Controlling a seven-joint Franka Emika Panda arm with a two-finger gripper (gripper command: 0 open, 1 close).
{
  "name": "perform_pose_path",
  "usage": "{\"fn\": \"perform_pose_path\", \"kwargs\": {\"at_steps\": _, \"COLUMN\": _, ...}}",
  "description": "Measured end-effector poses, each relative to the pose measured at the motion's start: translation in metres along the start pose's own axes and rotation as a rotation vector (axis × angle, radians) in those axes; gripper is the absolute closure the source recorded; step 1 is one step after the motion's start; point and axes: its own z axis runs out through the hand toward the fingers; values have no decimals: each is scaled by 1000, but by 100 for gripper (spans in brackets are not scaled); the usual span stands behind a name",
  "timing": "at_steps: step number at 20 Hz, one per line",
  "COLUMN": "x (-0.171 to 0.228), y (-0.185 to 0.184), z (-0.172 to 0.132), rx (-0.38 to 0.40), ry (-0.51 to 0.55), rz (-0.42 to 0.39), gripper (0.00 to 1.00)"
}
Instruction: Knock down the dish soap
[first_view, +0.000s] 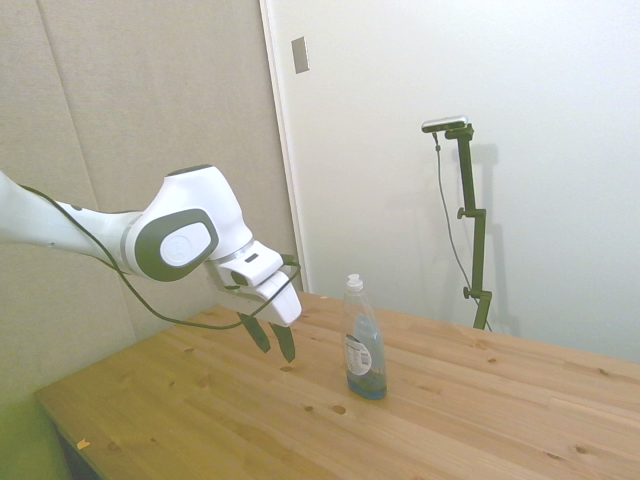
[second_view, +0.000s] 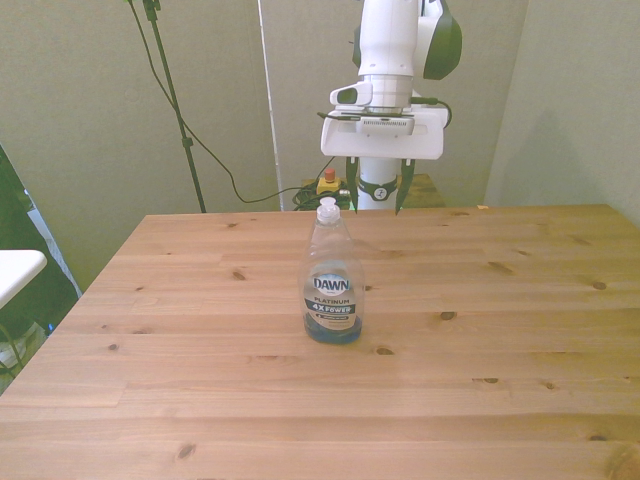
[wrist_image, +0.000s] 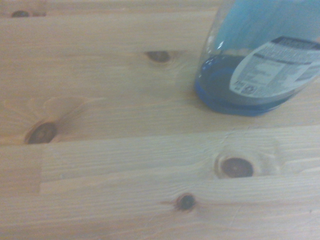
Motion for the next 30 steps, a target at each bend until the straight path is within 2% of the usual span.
{"fn": "perform_pose_path", "kwargs": {"at_steps": 6, "x": 29, "y": -2, "z": 22, "rx": -18, "ry": 35, "rz": 51, "gripper": 100}}
{"fn": "perform_pose_path", "kwargs": {"at_steps": 14, "x": 56, "y": -21, "z": 43, "rx": -26, "ry": 80, "rz": 105, "gripper": 100}}
{"fn": "perform_pose_path", "kwargs": {"at_steps": 22, "x": 90, "y": -48, "z": 53, "rx": -27, "ry": 126, "rz": 151, "gripper": 100}}
{"fn": "perform_pose_path", "kwargs": {"at_steps": 30, "x": 144, "y": -84, "z": 65, "rx": -16, "ry": 186, "rz": 200, "gripper": 100}}
